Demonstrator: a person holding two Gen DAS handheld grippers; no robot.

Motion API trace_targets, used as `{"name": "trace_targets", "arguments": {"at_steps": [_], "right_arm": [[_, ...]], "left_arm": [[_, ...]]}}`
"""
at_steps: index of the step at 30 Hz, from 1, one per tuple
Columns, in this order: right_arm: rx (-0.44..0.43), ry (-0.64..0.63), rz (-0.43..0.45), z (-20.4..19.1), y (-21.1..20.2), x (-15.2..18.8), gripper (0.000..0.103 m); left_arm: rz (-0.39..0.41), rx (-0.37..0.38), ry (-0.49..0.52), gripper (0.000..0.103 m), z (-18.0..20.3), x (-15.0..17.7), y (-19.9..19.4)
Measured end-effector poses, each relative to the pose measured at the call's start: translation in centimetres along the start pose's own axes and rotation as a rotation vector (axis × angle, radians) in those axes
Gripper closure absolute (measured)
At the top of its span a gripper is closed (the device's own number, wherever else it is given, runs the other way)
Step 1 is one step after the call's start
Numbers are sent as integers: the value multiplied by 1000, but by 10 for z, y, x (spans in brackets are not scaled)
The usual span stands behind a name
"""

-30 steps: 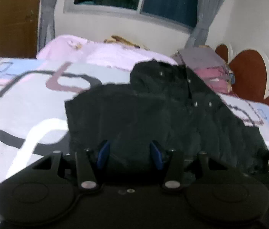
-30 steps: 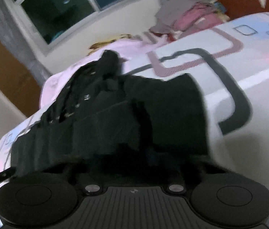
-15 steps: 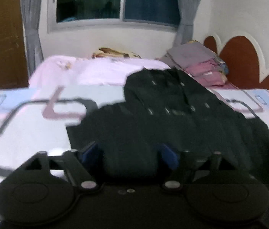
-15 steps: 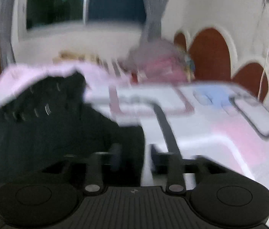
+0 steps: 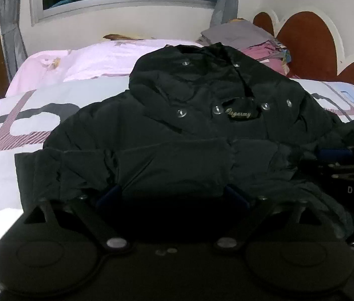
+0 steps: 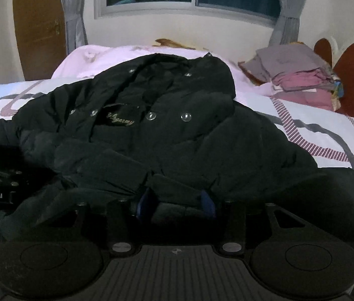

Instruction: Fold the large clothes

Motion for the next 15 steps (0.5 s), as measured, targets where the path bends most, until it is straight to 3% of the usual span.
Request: {"name": "trace_targets", "arguments": {"at_steps": [3,4,5,6,9,13,15], "right_arm": [[-13,-4,-46,0,-3,-9,59],[-10,-2,-66,3,-6,-13,58],[0,9,-63,6,-18,-18,58],[-1,17,-33,9,-37,-22,58],[-7,30,-34,26,-71,-12,48],[60,0,-59,48,-75,16,49],[51,14,-70,54,-64,25,49]], "left_arm": [[-10,18,5,12,-3,-3,-6],[-19,29,2,15,-4,-5,-13],[-11,30,0,26,-6,-9,-25],[16,37,3,27,-6,-11,-42],[84,85,24,23,1,-3,-78],[-11,33,32,19,-3,25,-66],[-13,42,3,19,-5,34,-57]]}}
Point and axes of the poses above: each gripper's, at about its wrist camera, not at the fingertips, and y roughly the way its jaws point, z to its right, x to its underside, the point moved 6 cm from there along y, roughly the way its jaws point, and after that the axes turned 11 degrees about y, right-handed, at the moved point
